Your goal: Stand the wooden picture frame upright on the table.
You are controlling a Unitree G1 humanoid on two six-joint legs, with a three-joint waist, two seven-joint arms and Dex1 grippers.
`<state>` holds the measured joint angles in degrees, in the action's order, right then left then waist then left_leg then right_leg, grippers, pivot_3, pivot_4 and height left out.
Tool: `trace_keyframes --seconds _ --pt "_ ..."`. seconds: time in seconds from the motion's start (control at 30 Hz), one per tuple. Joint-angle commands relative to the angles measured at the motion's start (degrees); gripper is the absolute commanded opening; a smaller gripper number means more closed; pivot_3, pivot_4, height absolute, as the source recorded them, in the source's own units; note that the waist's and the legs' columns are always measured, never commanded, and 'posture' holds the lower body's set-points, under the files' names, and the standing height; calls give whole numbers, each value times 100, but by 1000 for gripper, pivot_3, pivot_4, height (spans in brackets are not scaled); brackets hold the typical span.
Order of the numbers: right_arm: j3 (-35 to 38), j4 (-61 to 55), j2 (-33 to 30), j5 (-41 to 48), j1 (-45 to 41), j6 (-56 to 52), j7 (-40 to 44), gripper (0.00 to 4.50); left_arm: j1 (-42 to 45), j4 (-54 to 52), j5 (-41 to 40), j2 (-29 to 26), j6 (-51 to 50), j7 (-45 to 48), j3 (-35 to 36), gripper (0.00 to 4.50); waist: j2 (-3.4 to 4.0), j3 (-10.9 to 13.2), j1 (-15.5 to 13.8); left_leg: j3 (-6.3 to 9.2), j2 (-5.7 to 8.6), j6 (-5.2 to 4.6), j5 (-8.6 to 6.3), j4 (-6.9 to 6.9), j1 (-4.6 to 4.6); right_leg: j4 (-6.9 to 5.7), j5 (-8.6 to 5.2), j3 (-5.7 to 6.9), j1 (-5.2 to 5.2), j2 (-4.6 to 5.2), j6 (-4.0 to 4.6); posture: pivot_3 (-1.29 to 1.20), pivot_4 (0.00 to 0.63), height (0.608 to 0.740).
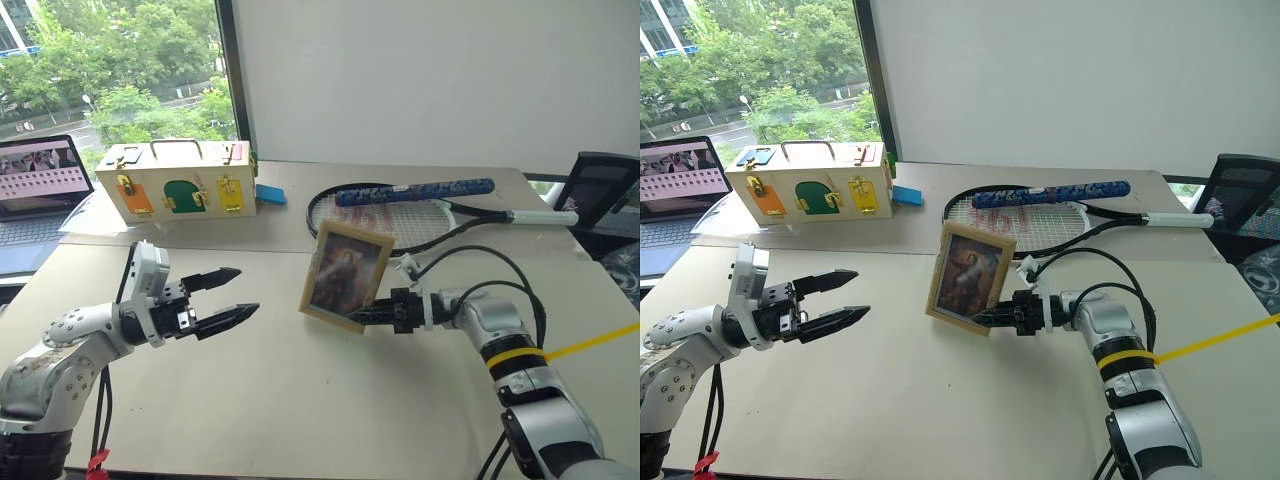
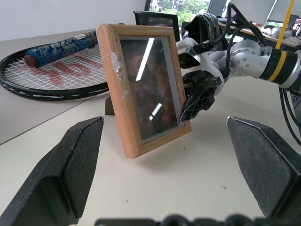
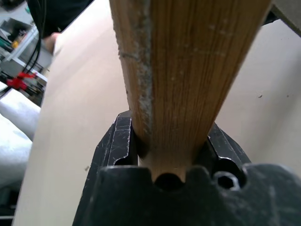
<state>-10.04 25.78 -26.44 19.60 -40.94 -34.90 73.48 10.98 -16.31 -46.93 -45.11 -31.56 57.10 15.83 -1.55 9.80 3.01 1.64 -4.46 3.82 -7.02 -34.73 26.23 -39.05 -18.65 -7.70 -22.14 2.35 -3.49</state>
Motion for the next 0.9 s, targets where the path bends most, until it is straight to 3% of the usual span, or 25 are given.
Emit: trace_keyframes --seconds 0.03,0.33,0.4,0.63,0.77,0.9 --pt "-502 -681 -62 -366 418 -75 -191 1221 148 9 69 -32 55 60 14 4500 -2 -3 8 0 0 0 0 0 -1 0 0 0 0 0 0 0 150 720" --pt "-348 -1236 -17 -619 732 -82 -1069 1220 379 206 207 12 94 228 -148 4500 -7 -7 78 0 -2 0 0 0 -11 -1 0 1 9 0 0 0 150 720" --pt "-256 -1182 -17 -613 715 -20 -1172 2227 436 266 239 15 104 266 -180 4500 -9 -9 94 0 -2 0 1 -1 -17 -3 0 1 14 0 1 0 150 720" --pt "52 -1248 -185 -246 608 -382 -1151 4400 670 461 327 85 123 340 -316 4500 -15 -10 78 1 -2 -2 4 -9 -20 -4 1 3 22 0 -1 0 150 720" --pt "236 -1476 -435 54 711 -655 -1010 4462 705 465 352 129 84 359 -344 4500 -15 -9 17 1 0 -5 5 -12 -15 -3 1 3 21 1 -3 0 150 720" --pt "623 -1800 -1092 389 1090 -802 -627 4462 700 505 346 132 4 300 -242 4500 -16 -8 -88 2 0 -5 4 -3 -2 0 -1 5 8 1 -2 0 150 720"
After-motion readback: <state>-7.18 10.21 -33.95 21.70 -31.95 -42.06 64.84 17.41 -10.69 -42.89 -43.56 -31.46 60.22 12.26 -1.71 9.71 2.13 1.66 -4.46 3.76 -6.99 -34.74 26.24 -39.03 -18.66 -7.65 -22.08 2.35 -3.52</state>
